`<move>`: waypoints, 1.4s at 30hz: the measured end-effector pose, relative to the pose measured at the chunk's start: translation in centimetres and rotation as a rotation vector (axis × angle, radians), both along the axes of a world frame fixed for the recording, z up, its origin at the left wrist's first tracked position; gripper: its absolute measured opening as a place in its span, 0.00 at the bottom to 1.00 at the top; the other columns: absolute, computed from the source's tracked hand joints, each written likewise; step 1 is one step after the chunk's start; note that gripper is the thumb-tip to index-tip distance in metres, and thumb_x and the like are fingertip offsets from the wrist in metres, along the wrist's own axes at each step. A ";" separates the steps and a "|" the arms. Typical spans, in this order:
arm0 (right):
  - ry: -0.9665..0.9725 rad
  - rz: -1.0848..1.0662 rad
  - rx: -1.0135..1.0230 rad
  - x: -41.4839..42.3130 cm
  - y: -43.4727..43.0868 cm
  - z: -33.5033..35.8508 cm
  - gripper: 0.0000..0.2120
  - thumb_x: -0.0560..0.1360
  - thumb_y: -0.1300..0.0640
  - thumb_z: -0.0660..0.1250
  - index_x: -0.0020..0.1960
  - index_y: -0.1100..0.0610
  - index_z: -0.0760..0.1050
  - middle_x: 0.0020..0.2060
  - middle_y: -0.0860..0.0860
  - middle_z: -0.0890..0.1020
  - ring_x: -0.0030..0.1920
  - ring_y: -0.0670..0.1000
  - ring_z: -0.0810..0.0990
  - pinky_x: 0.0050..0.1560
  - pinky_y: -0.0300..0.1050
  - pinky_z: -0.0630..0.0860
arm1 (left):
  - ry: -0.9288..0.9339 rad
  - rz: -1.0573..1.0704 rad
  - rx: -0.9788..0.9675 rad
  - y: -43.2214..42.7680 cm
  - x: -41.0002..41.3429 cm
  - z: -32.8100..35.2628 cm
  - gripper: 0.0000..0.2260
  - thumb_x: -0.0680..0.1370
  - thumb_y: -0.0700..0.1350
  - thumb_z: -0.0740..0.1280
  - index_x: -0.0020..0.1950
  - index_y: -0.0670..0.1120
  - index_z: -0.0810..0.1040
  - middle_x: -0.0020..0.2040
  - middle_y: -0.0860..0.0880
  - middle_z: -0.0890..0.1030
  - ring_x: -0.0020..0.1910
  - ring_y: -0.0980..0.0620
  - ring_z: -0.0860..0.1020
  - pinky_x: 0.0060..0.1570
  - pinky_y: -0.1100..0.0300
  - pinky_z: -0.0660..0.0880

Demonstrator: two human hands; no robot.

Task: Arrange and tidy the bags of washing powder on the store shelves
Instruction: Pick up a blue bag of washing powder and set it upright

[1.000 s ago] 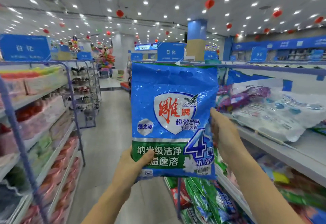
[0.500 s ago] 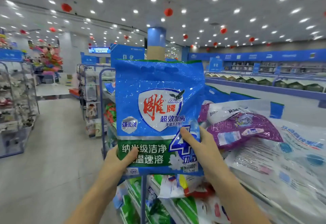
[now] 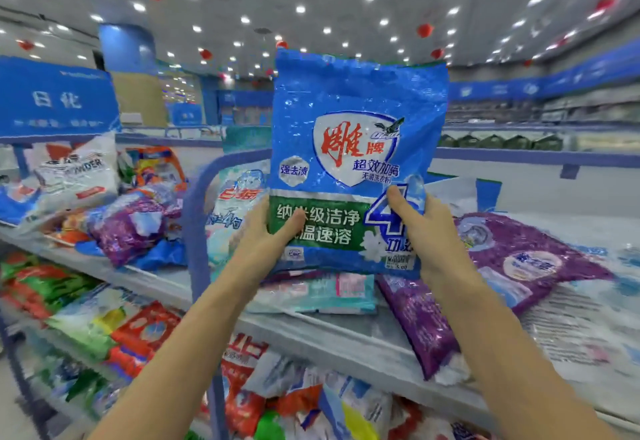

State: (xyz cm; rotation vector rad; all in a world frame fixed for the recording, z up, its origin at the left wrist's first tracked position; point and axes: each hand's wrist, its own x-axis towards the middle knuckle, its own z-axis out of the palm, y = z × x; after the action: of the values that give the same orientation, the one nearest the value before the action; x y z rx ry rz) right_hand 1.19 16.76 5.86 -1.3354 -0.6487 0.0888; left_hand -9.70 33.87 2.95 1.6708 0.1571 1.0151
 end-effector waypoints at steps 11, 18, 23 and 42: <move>-0.031 -0.246 -0.061 7.8 6.8 5.0 0.10 0.77 0.53 0.66 0.49 0.59 0.72 0.36 0.55 0.78 0.29 0.47 0.77 0.26 0.36 0.74 | 0.056 -0.150 -0.112 7.5 11.8 4.4 0.10 0.76 0.44 0.69 0.56 0.45 0.76 0.53 0.46 0.82 0.46 0.52 0.81 0.45 0.59 0.79; -0.157 -0.251 -0.155 12.6 9.7 5.5 0.10 0.77 0.52 0.66 0.51 0.59 0.74 0.41 0.53 0.82 0.35 0.46 0.81 0.36 0.39 0.80 | 0.040 -0.170 -0.207 9.9 17.2 5.3 0.07 0.78 0.42 0.66 0.55 0.48 0.72 0.50 0.50 0.80 0.45 0.54 0.79 0.41 0.59 0.75; -0.155 -0.279 -0.142 14.9 11.1 4.2 0.07 0.77 0.52 0.66 0.51 0.55 0.73 0.47 0.56 0.82 0.41 0.51 0.82 0.40 0.42 0.80 | 0.054 -0.182 -0.238 11.2 19.7 4.5 0.07 0.79 0.42 0.65 0.56 0.49 0.72 0.50 0.50 0.81 0.47 0.52 0.80 0.39 0.60 0.75; -0.229 -0.442 -0.717 14.3 10.5 -0.1 0.22 0.78 0.57 0.63 0.68 0.64 0.63 0.62 0.61 0.74 0.62 0.59 0.73 0.56 0.51 0.71 | 0.753 0.187 0.358 12.8 20.2 0.0 0.13 0.80 0.41 0.60 0.62 0.35 0.72 0.59 0.34 0.76 0.56 0.36 0.75 0.52 0.51 0.72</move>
State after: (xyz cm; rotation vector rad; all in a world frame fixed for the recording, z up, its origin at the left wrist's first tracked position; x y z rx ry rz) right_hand 15.44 27.23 5.79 -2.1796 -0.5112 -0.2139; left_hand 10.46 46.65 3.00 2.3440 0.6659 0.5119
